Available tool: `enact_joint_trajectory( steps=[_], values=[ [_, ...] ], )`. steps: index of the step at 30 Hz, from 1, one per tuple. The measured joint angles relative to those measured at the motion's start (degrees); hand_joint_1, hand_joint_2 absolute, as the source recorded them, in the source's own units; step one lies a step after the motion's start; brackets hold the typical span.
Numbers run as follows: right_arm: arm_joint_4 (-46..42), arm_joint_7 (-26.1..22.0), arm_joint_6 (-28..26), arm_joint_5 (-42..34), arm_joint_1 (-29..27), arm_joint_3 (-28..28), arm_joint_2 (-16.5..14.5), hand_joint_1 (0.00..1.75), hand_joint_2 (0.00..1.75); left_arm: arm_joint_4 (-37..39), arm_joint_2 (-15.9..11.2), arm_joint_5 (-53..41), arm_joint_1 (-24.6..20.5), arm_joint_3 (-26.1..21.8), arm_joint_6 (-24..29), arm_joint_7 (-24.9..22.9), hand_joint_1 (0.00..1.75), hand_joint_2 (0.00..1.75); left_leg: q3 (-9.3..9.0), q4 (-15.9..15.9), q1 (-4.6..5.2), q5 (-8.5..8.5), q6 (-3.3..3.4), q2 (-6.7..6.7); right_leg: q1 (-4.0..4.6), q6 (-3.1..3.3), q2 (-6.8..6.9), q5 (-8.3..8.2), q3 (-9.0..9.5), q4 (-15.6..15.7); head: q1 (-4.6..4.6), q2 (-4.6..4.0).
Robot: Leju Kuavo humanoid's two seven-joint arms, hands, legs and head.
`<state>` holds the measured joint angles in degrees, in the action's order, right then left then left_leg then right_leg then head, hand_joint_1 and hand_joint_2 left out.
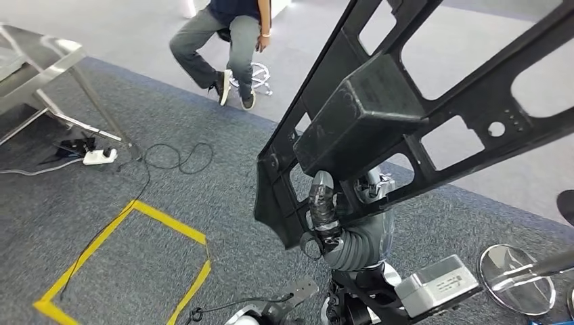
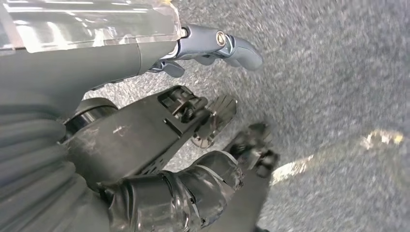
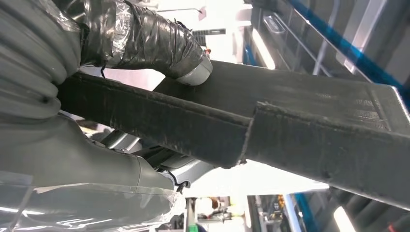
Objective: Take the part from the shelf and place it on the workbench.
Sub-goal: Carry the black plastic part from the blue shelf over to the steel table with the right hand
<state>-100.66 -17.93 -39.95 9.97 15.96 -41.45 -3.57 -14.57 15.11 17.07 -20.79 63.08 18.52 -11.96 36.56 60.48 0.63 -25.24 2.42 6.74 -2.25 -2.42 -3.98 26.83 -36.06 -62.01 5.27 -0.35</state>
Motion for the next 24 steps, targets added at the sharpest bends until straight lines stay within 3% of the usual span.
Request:
enact_joint_trajectory(
  steps=[1, 3, 6, 7, 8, 13, 16, 17, 18, 20, 22, 24],
  values=[
    [-0.2, 0.1, 0.0, 0.3, -0.3, 0.1, 0.1, 1.75, 1.75, 0.0, 0.1, -0.2, -0.1, 0.0, 0.0, -0.2, 0.0, 1.75, 0.38, 0.3, -0.08, -0.11, -0.31, 0.49, 0.15, 0.35, -0.37, 0.36, 0.12, 0.0, -0.04, 0.0],
    [-0.5, 0.2, 0.0, 0.6, -0.6, 0.3, 0.2, 1.75, 1.75, 0.0, 0.3, -0.4, -0.2, 0.0, 0.0, -0.4, 0.0, 1.75, 0.79, 0.4, -0.28, -0.13, -0.74, 0.69, 0.28, 1.28, 0.67, 0.25, 0.31, 0.1, -0.03, 0.0],
    [-0.8, 0.4, 0.0, 0.6, -0.6, 0.5, 0.2, 1.75, 1.75, 0.1, 0.4, -0.5, -0.4, 0.0, 0.0, -0.8, 0.0, 1.75, 2.89, 4.6, -0.16, -2.16, -1.41, -3.91, 0.2, 2.28, 2.51, 0.31, 1.12, 0.7, 0.43, 0.0],
    [-0.9, 0.5, 0.0, 0.6, -0.7, 0.6, 0.2, 1.75, 1.75, 0.1, 0.5, -0.6, -0.4, 0.0, 0.0, -0.8, 0.0, 1.75, 3.94, 6.5, -0.18, -3.07, -1.62, -5.19, 0.25, 2.41, 2.95, 0.4, 1.3, 0.7, 0.62, 0.0],
    [-1.0, 0.5, 0.0, 0.6, -0.7, 0.7, 0.2, 1.75, 1.75, 0.1, 0.5, -0.6, -0.4, 0.0, 0.0, -0.9, 0.0, 1.75, 4.8, 8.1, -0.29, -3.74, -1.75, -5.63, 0.3, 2.49, 3.29, 0.45, 1.38, 0.8, 0.74, 0.0],
    [-1.0, 0.6, 0.0, 0.6, -0.7, 0.7, 0.2, 1.75, 1.75, 0.1, 0.5, -0.6, -0.5, 0.0, 0.0, -0.9, 0.0, 1.75, 5.42, 9.1, -0.36, -4.17, -1.81, -5.76, 0.33, 2.53, 3.51, 0.49, 1.4, 0.8, 0.73, 0.0],
    [-1.0, 0.6, 0.0, 0.6, -1.0, 0.9, 0.2, 1.75, 1.75, 0.1, 0.6, -0.5, -0.5, 0.0, 0.0, -1.0, 0.0, 1.75, 8.73, 14.2, -0.73, -5.23, -2.06, -6.03, 0.45, 2.62, 5.24, 0.79, 1.51, 0.8, 0.79, 0.0],
    [-1.1, 0.7, 0.0, 0.6, -1.0, 1.0, 0.3, 1.75, 1.75, 0.1, 0.8, -0.3, -0.7, 0.0, 0.1, -1.0, 0.0, 1.75, 7.68, 11.6, -0.42, -3.8, -1.7, -7.2, 0.6, 2.32, 6.8, 1.14, 1.92, 1.0, 0.8, 0.0],
    [-1.2, 0.7, 0.1, 0.3, -0.9, 1.1, 0.3, 1.75, 1.75, 0.1, 1.0, 0.1, -0.7, 0.0, 0.2, -1.0, 0.0, 1.75, 5.38, 7.1, -0.19, -1.81, -1.1, -7.72, 0.7, 1.75, 8.25, 1.57, 2.5, 1.3, 0.79, 0.0],
    [-1.3, 0.6, 0.4, -0.7, -0.2, 1.4, 0.4, 1.75, 1.75, 0.3, 1.3, 1.3, -0.9, 0.0, 0.4, -0.8, 0.0, 1.75, 0.27, -2.3, 0.39, 1.7, 0.42, -8.31, 0.83, 0.74, 8.93, 3.2, 3.25, 0.5, 0.62, 0.0],
    [-0.9, 0.2, 0.7, -1.7, 0.5, 1.4, 0.4, 1.75, 1.75, 0.3, 1.3, 2.3, -0.9, 0.0, 0.5, -0.6, 0.0, 1.75, -0.56, -3.0, 0.29, 1.73, 1.24, -6.66, 0.83, 0.67, 6.15, 5.86, 0.85, -5.0, 0.18, 0.0],
    [-0.4, -0.1, 0.8, -2.2, 0.7, 1.4, 0.4, 1.75, 1.75, 0.4, 1.4, 3.0, -0.9, 0.0, 0.5, -0.7, 0.0, 1.75, -0.72, -2.9, 0.3, 1.52, 1.57, -4.95, 0.9, 0.58, 4.59, 7.75, -3.27, -11.7, -0.19, 0.0]
  ],
)
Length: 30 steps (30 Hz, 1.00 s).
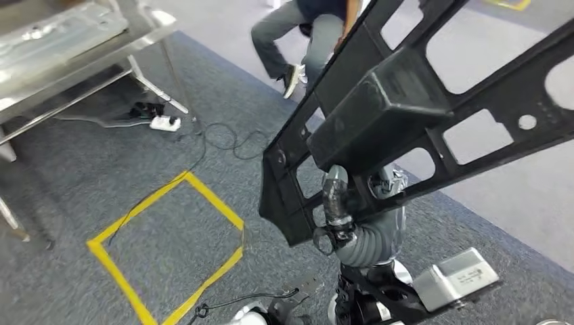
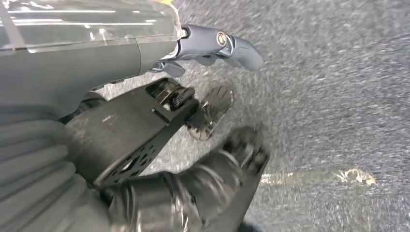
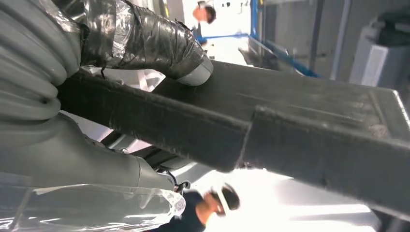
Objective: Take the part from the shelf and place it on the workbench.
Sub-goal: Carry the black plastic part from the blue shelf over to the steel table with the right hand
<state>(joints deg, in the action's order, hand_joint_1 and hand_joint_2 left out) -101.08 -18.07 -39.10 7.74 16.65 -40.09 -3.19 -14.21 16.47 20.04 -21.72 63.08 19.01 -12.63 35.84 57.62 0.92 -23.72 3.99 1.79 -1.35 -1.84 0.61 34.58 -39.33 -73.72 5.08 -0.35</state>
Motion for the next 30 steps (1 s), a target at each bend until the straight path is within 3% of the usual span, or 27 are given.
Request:
enact_joint_trajectory(
  steps=[1, 2, 3, 5, 7, 8, 9, 10, 11, 13, 14, 16, 17, 18, 20, 22, 25, 27, 29, 30],
  values=[
    [0.2, -0.1, 0.0, -0.2, 0.0, 0.0, 0.0, 1.75, 1.75, 0.0, 0.0, 0.1, 0.0, 0.0, -0.1, -0.1, 0.0, 1.75, -0.03, 0.2, -0.03, -0.14, -0.04, 1.02, -0.04, -0.12, -0.25, -0.43, -1.24, -1.2, -0.13, 0.0],
    [0.5, -0.1, 0.0, -0.4, 0.1, 0.0, 0.0, 1.75, 1.75, 0.0, 0.0, 0.2, 0.0, 0.0, -0.2, -0.2, 0.0, 1.75, -0.05, 0.5, -0.11, -0.36, -0.16, 2.07, -0.13, -0.26, -0.42, -1.91, -1.52, -0.4, -0.16, 0.0],
    [0.6, -0.1, 0.1, -0.6, 0.3, 0.0, 0.0, 1.75, 1.75, 0.1, 0.0, 0.1, 0.0, 0.0, -0.4, -0.3, 0.0, 1.75, -0.07, 1.0, -0.25, -0.69, -0.39, 3.09, -0.29, -0.41, -0.75, -4.24, -0.7, 2.5, -0.21, 0.0],
    [0.8, -0.1, 0.3, -1.1, 0.5, 0.0, 0.0, 1.75, 1.75, 0.1, 0.0, -0.1, 0.0, 0.0, -0.7, -0.5, 0.0, 1.75, 0.35, 2.4, -0.49, -1.59, -1.09, 4.86, -0.86, -0.67, -3.57, -7.42, 1.76, 9.1, -0.34, 0.0],
    [1.0, -0.2, 0.7, -1.4, 0.7, 0.0, 0.0, 1.75, 1.75, 0.2, 0.0, -0.2, 0.0, 0.0, -1.0, -0.8, 0.0, 1.75, 1.25, 3.4, -0.69, -2.06, -1.85, 6.21, -1.12, -0.51, -6.15, -7.71, 2.77, 11.6, -0.44, 0.0],
    [1.1, -0.2, 0.7, -1.4, 0.8, 0.0, 0.0, 1.75, 1.75, 0.2, 0.0, -0.2, 0.0, 0.0, -1.2, -0.9, 0.0, 1.75, 1.61, 3.5, -0.78, -2.01, -2.19, 6.86, -1.01, -0.22, -6.29, -7.64, 2.78, 11.8, -0.48, 0.0],
    [1.2, -0.3, 0.7, -1.4, 0.9, 0.0, -0.1, 1.75, 1.75, 0.3, -0.1, -0.3, 0.0, 0.0, -1.5, -1.1, 0.0, 1.75, 1.83, 3.3, -0.96, -1.89, -2.45, 7.49, -0.96, 0.16, -5.55, -7.67, 2.86, 11.7, -0.44, 0.0],
    [1.3, -0.3, 0.4, -1.1, 0.9, 0.0, -0.2, 1.75, 1.75, 0.3, -0.1, -0.6, 0.0, 0.0, -1.9, -1.3, 0.0, 1.75, 1.98, 3.5, -0.93, -1.95, -2.7, 6.93, -0.94, 0.55, -4.78, -7.69, 3.18, 12.0, -0.39, 0.0],
    [1.3, -0.4, 0.2, -0.6, 1.0, 0.0, -0.3, 1.75, 1.75, 0.3, -0.1, -1.1, 0.0, 0.0, -2.4, -1.6, 0.0, 1.75, 2.43, 4.4, -0.83, -2.34, -2.95, 5.54, -0.97, 0.91, -3.93, -7.68, 3.62, 12.4, -0.15, 0.0],
    [1.2, -0.4, -0.3, 0.4, 0.7, 0.0, -0.4, 1.75, 1.75, 0.3, -0.1, -2.5, -0.1, 0.0, -3.3, -2.3, 0.0, 1.75, 4.99, 9.5, -0.68, -4.37, -3.43, 1.23, -0.83, 1.48, -2.03, -7.47, 4.58, 13.0, 0.23, 0.0],
    [1.1, -0.4, -0.4, 0.8, 0.5, 0.0, -0.4, 1.75, 1.75, 0.3, 0.0, -3.0, -0.1, 0.0, -3.6, -2.6, 0.0, 1.75, 7.04, 13.0, -0.78, -5.63, -3.63, -0.12, -0.68, 1.66, -1.04, -7.26, 4.9, 13.1, 0.39, 0.0],
    [1.0, -0.3, -0.6, 1.2, -0.1, 0.0, -0.3, 1.75, 1.75, 0.3, 0.1, -3.6, -0.2, 0.0, -4.0, -2.9, 0.0, 1.75, 10.11, 17.7, -1.04, -6.47, -3.8, -1.1, -0.5, 1.82, 0.84, -6.81, 5.37, 13.1, 0.39, 0.0],
    [1.0, -0.2, -0.6, 1.2, -0.2, 0.0, -0.3, 1.75, 1.75, 0.3, 0.1, -3.7, -0.2, 0.0, -4.1, -3.0, 0.0, 1.75, 10.22, 17.2, -1.11, -5.49, -3.75, -1.29, -0.46, 1.8, 1.65, -6.57, 5.62, 13.1, 0.4, 0.0],
    [0.9, -0.2, -0.6, 1.3, -0.3, 0.0, -0.2, 1.75, 1.75, 0.3, 0.1, -3.8, -0.2, 0.0, -4.1, -3.1, 0.0, 1.75, 9.13, 14.7, -1.13, -3.65, -3.62, -1.56, -0.43, 1.75, 2.36, -6.32, 5.94, 13.2, 0.4, 0.0],
    [0.7, -0.2, -0.6, 1.3, -0.3, 0.0, -0.2, 1.75, 1.75, 0.3, 0.1, -3.9, -0.2, 0.0, -4.1, -3.1, 0.0, 1.75, 5.28, 7.1, -0.64, -0.31, -3.14, -3.66, -0.26, 1.46, 3.52, -5.73, 6.69, 13.2, 0.38, 0.0],
    [0.6, -0.1, -0.6, 1.3, -0.4, 0.0, -0.2, 1.75, 1.75, 0.3, 0.2, -4.0, -0.3, 0.0, -3.9, -3.0, 0.0, 1.75, 3.01, 2.8, 0.15, 0.39, -2.55, -5.51, -0.01, 0.93, 4.4, -5.28, 7.26, 13.5, 0.32, 0.0],
    [0.3, 0.1, -0.8, 1.3, -0.7, 0.0, -0.1, 1.75, 1.75, 0.3, 0.3, -3.5, -0.3, 0.0, -2.9, -2.6, 0.0, 1.75, 2.25, 1.8, 0.47, 0.04, -1.71, -4.22, -0.02, -0.14, 5.37, -4.75, 8.25, 14.1, 0.27, 0.0],
    [0.0, 0.2, -0.8, 1.4, -0.8, 0.0, 0.1, 1.75, 1.75, 0.3, 0.4, -3.2, -0.2, 0.0, -2.2, -2.3, 0.0, 1.75, 1.28, 0.9, 0.15, 0.06, -0.97, -2.92, -0.18, -0.58, 3.28, -3.31, 7.68, 11.9, 0.05, 0.0],
    [-0.2, 0.2, -0.9, 1.5, -1.2, 0.0, 0.3, 1.75, 1.75, 0.4, 0.6, -3.3, -0.3, 0.0, -2.0, -2.1, 0.0, 1.75, 0.81, 0.7, 0.01, -0.09, -0.33, -1.59, -0.1, -0.5, 0.53, -0.67, 4.01, 5.2, -0.38, 0.0],
    [-0.3, 0.2, -0.9, 1.5, -1.5, 0.1, 0.4, 1.75, 1.75, 0.4, 0.6, -3.4, -0.3, 0.0, -2.1, -2.1, 0.0, 1.75, 0.78, 0.8, 0.04, -0.21, -0.1, -0.83, 0.04, -0.43, -0.03, 0.41, 1.6, 1.5, -0.49, 0.0]
  ],
)
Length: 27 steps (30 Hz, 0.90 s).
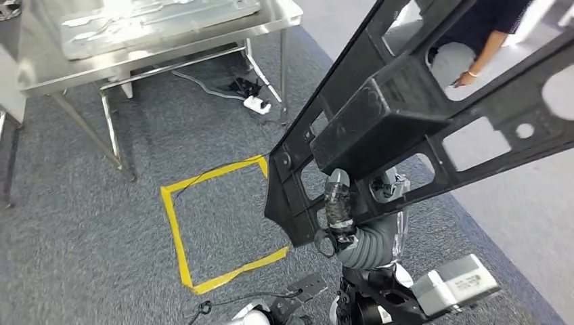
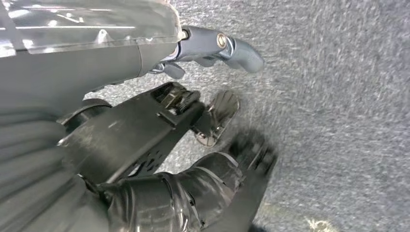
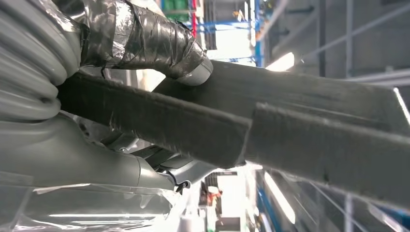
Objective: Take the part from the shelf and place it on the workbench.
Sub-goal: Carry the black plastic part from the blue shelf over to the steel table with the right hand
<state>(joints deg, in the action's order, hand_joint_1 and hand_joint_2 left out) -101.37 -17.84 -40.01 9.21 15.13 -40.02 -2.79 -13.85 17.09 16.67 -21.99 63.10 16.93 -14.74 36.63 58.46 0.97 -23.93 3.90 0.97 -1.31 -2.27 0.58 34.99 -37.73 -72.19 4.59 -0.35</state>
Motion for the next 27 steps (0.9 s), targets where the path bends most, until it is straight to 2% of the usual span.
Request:
enact_joint_trajectory(
  steps=[1, 2, 3, 4, 5, 6, 8, 9, 10, 11, 12, 14, 15, 16, 17, 18, 20, 21, 22, 24, 25, 27],
  values=[
    [0.0, 0.0, 0.0, 0.0, -0.3, 0.0, 0.1, 1.75, 1.75, 0.0, 0.0, -0.1, 0.0, 0.0, -0.1, 0.0, 0.0, 1.75, -0.02, 0.2, 0.03, -0.13, 0.09, 0.85, 0.08, 0.02, -0.27, 0.23, -1.96, -2.5, -0.05, 0.0],
    [0.0, 0.0, 0.0, 0.0, -0.5, 0.0, 0.3, 1.75, 1.75, 0.0, 0.0, -0.3, 0.0, 0.0, -0.3, -0.1, 0.0, 1.75, -0.04, 0.3, 0.05, -0.3, 0.12, 1.77, 0.15, 0.05, -0.41, -0.73, -2.96, -2.9, -0.03, 0.0],
    [0.0, 0.0, 0.0, -0.1, -0.5, 0.0, 0.4, 1.75, 1.75, 0.0, 0.0, -0.4, 0.0, 0.0, -0.4, -0.1, 0.0, 1.75, -0.1, 0.6, 0.03, -0.49, 0.04, 2.71, 0.15, 0.09, -0.63, -2.81, -2.82, -1.0, -0.03, 0.0],
    [0.0, 0.2, 0.0, -0.1, -0.5, 0.0, 0.4, 1.75, 1.75, 0.0, 0.0, -0.5, 0.0, 0.0, -0.4, 0.0, 0.0, 1.75, -0.17, 1.0, -0.03, -0.75, -0.1, 3.61, 0.06, 0.14, -1.16, -5.37, -1.72, 2.7, -0.05, 0.0],
    [0.0, 0.5, 0.0, 0.0, -0.5, 0.0, 0.5, 1.75, 1.75, 0.0, 0.1, -0.7, -0.1, 0.0, -0.7, 0.5, 0.0, 1.75, -0.13, 1.4, -0.04, -1.01, -0.34, 4.44, -0.07, 0.16, -2.29, -7.23, -0.45, 6.3, -0.06, 0.0],
    [-0.1, 1.1, 0.0, 0.7, -0.6, 0.1, 0.5, 1.75, 1.75, -0.1, 0.1, -1.1, -0.2, 0.0, -1.4, 1.1, 0.0, 1.75, 0.03, 1.8, -0.07, -1.24, -0.61, 5.17, -0.2, 0.25, -3.33, -8.38, 0.67, 9.1, -0.03, 0.0],
    [-0.5, 2.9, 0.0, 4.1, -1.8, 0.7, 0.6, 1.75, 1.75, -1.8, -0.3, -3.5, -1.3, 0.3, -5.2, -0.1, 0.0, 1.75, 0.48, 2.0, -0.25, -1.33, -1.27, 6.39, -0.09, 0.58, -4.26, -8.39, 1.44, 10.8, -0.03, 0.0],
    [-1.2, 3.7, 0.0, 6.3, -2.9, 1.3, 0.8, 1.75, 1.75, -4.3, -1.1, -5.5, -1.9, 0.5, -7.9, -3.3, 0.0, 1.75, 0.62, 2.0, -0.34, -1.25, -1.58, 7.03, -0.03, 0.9, -3.67, -8.48, 1.68, 11.0, -0.02, 0.0],
    [-2.1, 4.6, 0.0, 7.9, -4.1, 2.2, 1.3, 1.75, 1.75, -8.0, -2.3, -7.6, -2.3, 0.7, -10.3, -7.1, 0.0, 1.75, 0.67, 1.9, -0.38, -1.27, -1.85, 6.97, -0.03, 1.24, -2.98, -8.54, 1.98, 11.3, -0.04, 0.0],
    [-3.3, 5.3, 0.0, 8.9, -5.3, 3.0, 1.8, 1.75, 1.75, -12.1, -3.8, -9.6, -2.4, 0.8, -12.0, -10.4, 0.0, 1.75, 0.81, 2.3, -0.27, -1.62, -2.1, 6.01, -0.09, 1.61, -2.36, -8.59, 2.43, 11.7, 0.13, 0.0],
    [-4.4, 5.8, 0.0, 9.2, -6.3, 3.8, 2.3, 1.75, 1.75, -15.9, -5.1, -11.1, -2.3, 0.8, -12.9, -12.5, 0.0, 1.75, 1.38, 3.6, -0.17, -2.43, -2.35, 4.41, -0.2, 1.93, -1.77, -8.65, 2.9, 12.2, 0.38, 0.0],
    [-6.2, 6.5, 0.0, 9.7, -7.6, 5.2, 3.1, 1.75, 1.75, -21.3, -6.9, -13.3, -2.1, 0.8, -13.6, -12.9, 0.0, 1.75, 4.23, 9.6, -0.24, -5.24, -2.85, 0.9, -0.17, 2.39, -0.56, -8.47, 3.6, 12.6, 0.86, 0.0],
    [-6.8, 6.7, 0.0, 10.0, -8.1, 5.7, 3.3, 1.75, 1.75, -23.2, -7.4, -14.0, -2.0, 0.8, -13.7, -12.9, 0.0, 1.75, 6.19, 13.2, -0.45, -6.55, -3.09, 0.17, -0.13, 2.5, 0.16, -8.3, 3.81, 12.6, 0.9, 0.0],
    [-7.3, 6.9, 0.0, 10.3, -8.6, 6.2, 3.4, 1.75, 1.75, -24.7, -7.8, -14.5, -1.8, 0.8, -13.8, -12.8, 0.0, 1.75, 7.78, 15.9, -0.66, -7.15, -3.28, -0.15, -0.11, 2.56, 0.93, -8.08, 3.98, 12.6, 0.9, 0.0],
    [-7.7, 6.9, 0.0, 10.5, -9.0, 6.6, 3.6, 1.75, 1.75, -26.0, -8.2, -14.8, -1.5, 0.8, -13.8, -12.7, 0.0, 1.75, 8.39, 16.6, -0.83, -6.66, -3.41, -0.33, -0.1, 2.54, 1.76, -7.85, 4.19, 12.6, 0.92, 0.0],
    [-8.1, 6.6, 0.0, 10.2, -9.3, 6.9, 3.7, 1.75, 1.75, -27.1, -8.7, -15.0, -1.0, 0.8, -13.5, -12.5, 0.0, 1.75, 7.82, 15.1, -0.97, -5.2, -3.49, -0.55, -0.1, 2.48, 2.4, -7.62, 4.44, 12.6, 0.9, 0.0],
    [-8.8, 3.9, 0.0, 7.0, -9.0, 7.3, 4.0, 1.75, 1.75, -27.1, -10.7, -14.8, 1.4, 0.5, -12.0, -10.2, 0.0, 1.75, 3.85, 7.3, -0.98, -1.51, -3.48, -1.58, -0.12, 2.21, 3.29, -7.13, 5.07, 12.6, 0.87, 0.0],
    [-9.1, 1.9, 0.0, 4.5, -8.5, 7.3, 4.2, 1.75, 1.75, -25.6, -12.0, -14.6, 3.0, 0.1, -10.9, -7.0, 0.0, 1.75, 1.93, 3.8, -0.81, -0.62, -3.38, -2.1, -0.05, 1.97, 3.41, -6.88, 5.3, 12.7, 0.86, 0.0],
    [-9.3, -0.1, 0.0, 2.3, -7.8, 7.3, 4.3, 1.75, 1.75, -23.3, -13.4, -14.4, 4.8, -0.3, -9.9, -1.9, 0.0, 1.75, 0.61, 1.5, -0.58, -0.42, -3.19, -2.51, -0.02, 1.68, 3.5, -6.7, 5.48, 12.8, 0.84, 0.0],
    [-9.8, -2.1, 0.0, 0.5, -6.8, 7.2, 4.5, 1.75, 1.75, -17.7, -16.0, -14.1, 7.8, -0.9, -8.9, 9.4, 0.0, 1.75, -0.17, 0.5, -0.12, -1.14, -2.62, -2.58, 0.0, 1.02, 3.55, -6.38, 5.85, 13.1, 0.85, 0.0],
    [-10.1, -2.3, 0.1, 0.5, -6.5, 7.1, 4.6, 1.75, 1.75, -15.6, -17.2, -14.1, 9.1, -1.0, -8.8, 13.2, 0.0, 1.75, -0.59, 0.2, -0.13, -1.24, -2.26, -2.4, -0.08, 0.65, 3.55, -6.18, 6.13, 13.2, 0.89, 0.0],
    [-10.8, -2.0, 0.2, 1.4, -5.9, 6.9, 4.9, 1.75, 1.75, -12.9, -18.6, -14.2, 10.6, -1.0, -8.7, 14.6, 0.0, 1.75, -1.73, -0.7, -0.28, -1.3, -1.5, -1.89, -0.28, 0.17, 2.46, -5.24, 6.12, 11.9, 0.84, 0.0]
  ],
)
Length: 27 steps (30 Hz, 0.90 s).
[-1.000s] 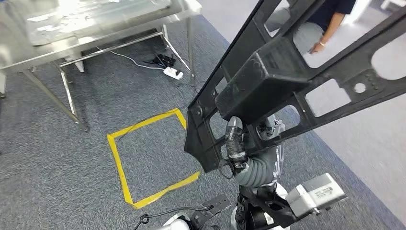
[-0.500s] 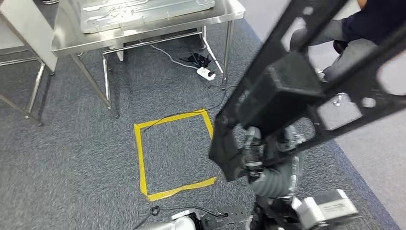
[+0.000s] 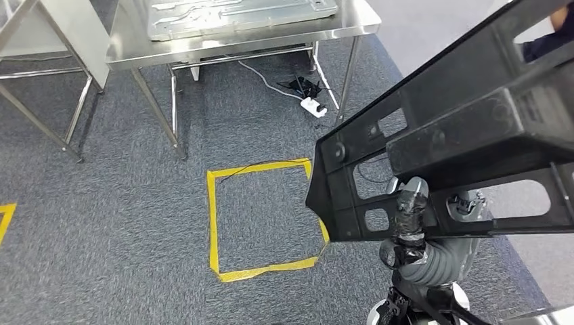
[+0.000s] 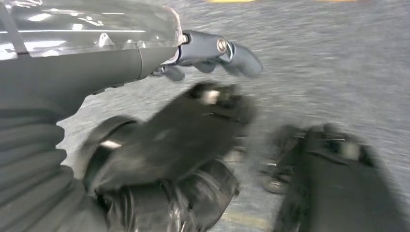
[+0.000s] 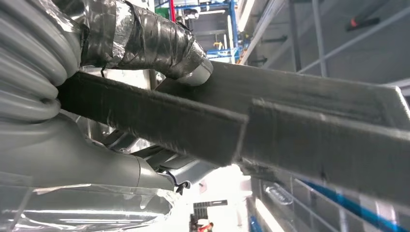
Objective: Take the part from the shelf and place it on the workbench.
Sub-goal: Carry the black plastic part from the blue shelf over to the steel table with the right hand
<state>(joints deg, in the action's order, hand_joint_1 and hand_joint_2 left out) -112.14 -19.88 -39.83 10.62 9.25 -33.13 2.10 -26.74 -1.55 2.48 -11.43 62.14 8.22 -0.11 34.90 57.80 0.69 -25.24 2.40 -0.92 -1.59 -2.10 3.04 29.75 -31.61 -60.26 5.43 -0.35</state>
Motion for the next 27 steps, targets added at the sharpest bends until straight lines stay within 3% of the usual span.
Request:
enact_joint_trajectory(
  steps=[2, 4, 5, 6, 8, 10, 13, 15, 17, 19, 20, 21, 23, 24, 25, 27],
  values=[
    [-0.4, 0.6, 0.0, 0.8, 0.5, -0.2, 0.3, 1.75, 1.75, 1.5, 0.1, -0.1, 0.0, 0.0, 0.0, -1.7, 0.0, 1.75, -0.82, -0.5, -0.16, -0.24, 0.67, 0.74, 0.01, -0.07, -1.88, 2.42, -2.97, -5.8, -0.43, 0.0],
    [-0.5, 1.4, 0.0, 1.1, 0.5, -0.3, 0.6, 1.75, 1.75, 2.9, 0.5, -0.1, -0.1, 0.0, 0.1, -3.1, 0.0, 1.75, -1.23, -0.3, -0.14, -0.77, 0.99, 1.48, 0.18, -0.08, -2.76, 4.46, -7.87, -13.1, -0.82, 0.0],
    [-0.5, 1.7, -0.1, 1.2, 0.4, -0.3, 0.7, 1.75, 1.75, 3.6, 0.6, -0.2, 0.1, 0.0, 0.1, -3.6, 0.0, 1.75, -1.53, -0.2, -0.12, -1.11, 1.0, 1.76, 0.2, -0.1, -2.86, 4.07, -9.42, -14.7, -0.89, 0.0],
    [-0.6, 1.9, -0.1, 1.2, 0.4, -0.4, 0.9, 1.75, 1.75, 4.3, 0.6, -0.2, 0.3, 0.0, 0.1, -3.9, 0.0, 1.75, -1.88, -0.1, -0.12, -1.49, 0.94, 2.02, 0.2, -0.09, -2.89, 2.48, -9.82, -14.0, -0.87, 0.0],
    [-0.8, 2.0, -0.1, 1.2, 0.4, -0.4, 1.1, 1.75, 1.75, 5.4, 0.7, -0.3, 0.6, 0.0, 0.1, -4.1, 0.0, 1.75, -2.65, 0.4, -0.19, -2.48, 0.66, 2.51, 0.14, 0.03, -2.99, -2.41, -7.7, -7.3, -0.91, 0.0],
    [-1.1, 2.1, -0.1, 1.2, 0.5, -0.4, 1.3, 1.75, 1.75, 6.3, 0.8, -0.3, 0.5, 0.0, 0.1, -4.1, 0.0, 1.75, -2.93, 1.0, -0.08, -3.54, 0.08, 2.97, 0.27, 0.32, -3.33, -4.53, -5.23, -1.5, -1.05, 0.0],
    [-1.3, 2.1, -0.1, 1.2, 0.5, -0.5, 1.4, 1.75, 1.75, 7.3, 0.9, -0.3, 0.6, 0.0, 0.1, -4.1, 0.0, 1.75, -3.01, 0.9, -0.02, -4.36, -0.84, 3.19, 0.41, 1.26, -3.56, -3.72, -4.27, -0.2, -1.08, 0.0],
    [-1.6, 2.2, 0.0, 1.2, 0.6, -0.5, 1.4, 1.75, 1.75, 7.7, 0.9, -0.3, 0.7, 0.0, 0.1, -4.1, 0.0, 1.75, -2.91, 2.1, -0.13, -5.07, -1.45, 2.64, 0.3, 2.01, -3.42, -3.24, -3.35, 0.3, -0.92, 0.0],
    [-1.8, 2.2, 0.2, 1.0, 0.7, -0.7, 1.4, 1.75, 1.75, 8.1, 0.9, -0.4, 0.6, 0.0, 0.1, -4.0, 0.0, 1.75, -0.12, 7.4, -0.36, -6.91, -2.04, 1.95, 0.27, 2.58, -3.07, -2.6, -2.18, 0.7, -0.75, 0.0],
    [-1.9, 2.2, 0.4, 0.7, 0.7, -0.8, 1.4, 1.75, 1.75, 8.4, 0.9, -0.5, 0.8, 0.0, 0.0, -4.0, 0.0, 1.75, 5.01, 14.8, -0.63, -8.61, -2.44, 1.73, 0.42, 2.8, -2.77, -1.68, -1.12, 0.7, -0.71, 0.0],
    [-1.9, 2.2, 0.5, 0.4, 0.6, -0.9, 1.4, 1.75, 1.75, 8.5, 0.9, -0.6, 0.9, 0.0, 0.0, -4.0, 0.0, 1.75, 7.02, 16.7, -0.71, -8.16, -2.51, 1.69, 0.48, 2.82, -2.72, -1.12, -0.49, 0.7, -0.69, 0.0],
    [-1.9, 2.2, 0.5, 0.2, 0.6, -0.9, 1.4, 1.75, 1.75, 8.6, 1.0, -0.6, 1.1, 0.0, 0.0, -4.0, 0.0, 1.75, 8.01, 16.6, -0.77, -6.52, -2.47, 1.67, 0.54, 2.81, -2.72, -0.54, 0.24, 0.8, -0.68, 0.0],
    [-1.9, 2.2, 0.6, -0.3, 0.6, -1.0, 1.5, 1.75, 1.75, 8.9, 1.0, -0.7, 1.3, 0.0, 0.0, -3.9, 0.0, 1.75, 7.08, 10.5, -0.76, -0.84, -2.01, 1.59, 0.59, 2.68, -2.76, 0.75, 1.81, 0.8, -0.68, 0.0],
    [-1.9, 2.2, 0.6, -0.4, 0.6, -1.0, 1.5, 1.75, 1.75, 9.1, 1.0, -0.7, 1.3, 0.0, 0.0, -3.9, 0.0, 1.75, 5.94, 7.2, -0.58, 1.15, -1.64, 1.47, 0.64, 2.48, -2.76, 1.37, 2.4, 0.9, -0.84, 0.0],
    [-2.0, 2.1, 0.6, -0.6, 0.6, -1.0, 1.5, 1.75, 1.75, 9.2, 1.0, -0.7, 1.3, 0.0, 0.0, -3.9, 0.0, 1.75, 4.72, 4.4, -0.26, 2.05, -1.21, 1.35, 0.58, 2.18, -2.81, 1.91, 2.86, 1.1, -0.96, 0.0],
    [-2.0, 2.0, 0.7, -0.7, 0.6, -1.0, 1.5, 1.75, 1.75, 9.4, 1.0, -0.7, 1.3, 0.0, -0.1, -3.9, 0.0, 1.75, 2.99, 2.1, 0.43, 1.14, -0.45, 1.2, 0.41, 1.41, -2.82, 2.33, 3.96, 1.6, -1.16, 0.0]
  ],
)
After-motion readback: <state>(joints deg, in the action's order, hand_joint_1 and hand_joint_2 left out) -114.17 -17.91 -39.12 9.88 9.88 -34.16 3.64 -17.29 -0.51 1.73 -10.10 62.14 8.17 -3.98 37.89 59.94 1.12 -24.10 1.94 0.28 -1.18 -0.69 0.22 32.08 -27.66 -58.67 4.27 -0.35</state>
